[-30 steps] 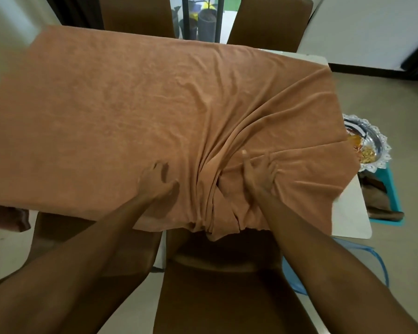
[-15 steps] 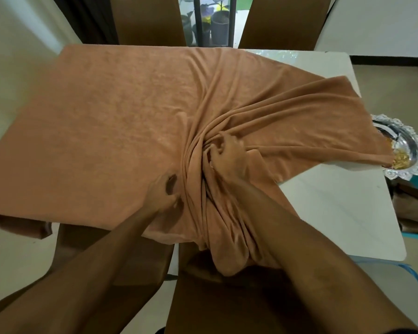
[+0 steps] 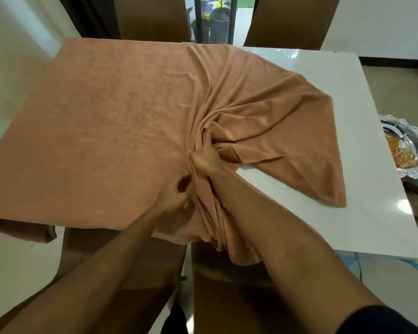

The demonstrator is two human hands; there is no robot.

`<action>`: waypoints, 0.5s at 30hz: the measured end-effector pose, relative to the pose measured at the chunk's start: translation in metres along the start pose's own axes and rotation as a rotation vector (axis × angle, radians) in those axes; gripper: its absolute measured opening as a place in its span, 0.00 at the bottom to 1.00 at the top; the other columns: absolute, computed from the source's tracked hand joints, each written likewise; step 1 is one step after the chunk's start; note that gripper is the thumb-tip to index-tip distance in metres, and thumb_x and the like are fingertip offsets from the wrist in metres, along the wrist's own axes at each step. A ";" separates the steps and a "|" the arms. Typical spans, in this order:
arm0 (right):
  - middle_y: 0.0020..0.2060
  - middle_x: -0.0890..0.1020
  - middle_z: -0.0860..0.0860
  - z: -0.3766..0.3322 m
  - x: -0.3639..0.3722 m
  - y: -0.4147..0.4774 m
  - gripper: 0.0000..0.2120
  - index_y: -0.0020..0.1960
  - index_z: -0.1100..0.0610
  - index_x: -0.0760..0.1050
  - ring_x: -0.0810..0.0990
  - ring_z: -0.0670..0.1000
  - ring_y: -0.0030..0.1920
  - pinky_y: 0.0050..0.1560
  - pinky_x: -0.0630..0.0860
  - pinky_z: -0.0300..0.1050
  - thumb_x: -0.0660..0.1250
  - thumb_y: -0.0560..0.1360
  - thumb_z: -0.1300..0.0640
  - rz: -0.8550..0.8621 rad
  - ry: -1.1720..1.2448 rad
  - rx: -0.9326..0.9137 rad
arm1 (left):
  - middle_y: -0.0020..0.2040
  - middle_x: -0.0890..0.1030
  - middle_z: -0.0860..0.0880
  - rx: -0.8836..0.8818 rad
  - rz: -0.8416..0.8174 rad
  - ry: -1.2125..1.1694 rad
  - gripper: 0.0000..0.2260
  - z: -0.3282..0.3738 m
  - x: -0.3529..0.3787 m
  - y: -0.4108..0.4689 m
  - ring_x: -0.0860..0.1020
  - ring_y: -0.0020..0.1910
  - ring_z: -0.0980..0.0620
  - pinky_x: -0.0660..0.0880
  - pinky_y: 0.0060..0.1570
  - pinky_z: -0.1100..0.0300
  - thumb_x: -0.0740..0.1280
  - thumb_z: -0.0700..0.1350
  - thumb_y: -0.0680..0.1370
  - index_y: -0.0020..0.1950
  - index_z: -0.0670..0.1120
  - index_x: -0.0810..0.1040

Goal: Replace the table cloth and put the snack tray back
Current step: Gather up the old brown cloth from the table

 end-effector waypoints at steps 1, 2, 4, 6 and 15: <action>0.75 0.70 0.59 -0.010 0.006 -0.007 0.43 0.83 0.49 0.41 0.71 0.64 0.71 0.69 0.70 0.60 0.65 0.78 0.52 0.075 -0.125 -0.078 | 0.63 0.79 0.51 -0.012 -0.014 -0.030 0.18 -0.002 -0.004 -0.001 0.77 0.62 0.53 0.73 0.59 0.62 0.68 0.42 0.78 0.69 0.46 0.74; 0.74 0.70 0.57 -0.017 0.008 -0.014 0.41 0.83 0.51 0.45 0.70 0.63 0.72 0.69 0.70 0.60 0.66 0.78 0.51 0.180 -0.245 -0.142 | 0.60 0.80 0.51 -0.013 -0.009 -0.063 0.16 -0.008 -0.012 -0.001 0.78 0.60 0.53 0.74 0.58 0.63 0.67 0.38 0.79 0.67 0.46 0.76; 0.77 0.65 0.55 -0.018 0.009 -0.028 0.43 0.82 0.50 0.49 0.64 0.61 0.75 0.69 0.66 0.62 0.68 0.75 0.44 0.355 -0.457 -0.174 | 0.56 0.82 0.54 0.005 0.062 -0.103 0.15 -0.023 -0.038 -0.006 0.80 0.57 0.56 0.76 0.61 0.59 0.66 0.35 0.79 0.62 0.49 0.79; 0.80 0.56 0.56 -0.001 0.020 -0.027 0.48 0.82 0.47 0.45 0.54 0.63 0.79 0.72 0.60 0.65 0.68 0.73 0.37 0.310 -0.526 -0.076 | 0.52 0.82 0.56 0.012 0.164 -0.089 0.14 -0.047 -0.079 -0.016 0.82 0.50 0.55 0.79 0.57 0.54 0.67 0.37 0.79 0.55 0.56 0.79; 0.81 0.52 0.61 0.010 0.078 -0.030 0.50 0.82 0.59 0.48 0.47 0.63 0.81 0.79 0.48 0.60 0.52 0.75 0.24 0.234 -0.736 -0.013 | 0.61 0.76 0.35 -0.265 0.595 0.520 0.26 -0.193 -0.306 -0.065 0.74 0.59 0.33 0.73 0.58 0.41 0.70 0.56 0.75 0.66 0.40 0.74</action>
Point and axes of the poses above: each hand's wrist, its own y-axis towards the middle knuckle, its own x-axis out of the palm, z = x × y, the point moved 10 cm from there along y, towards the middle knuckle
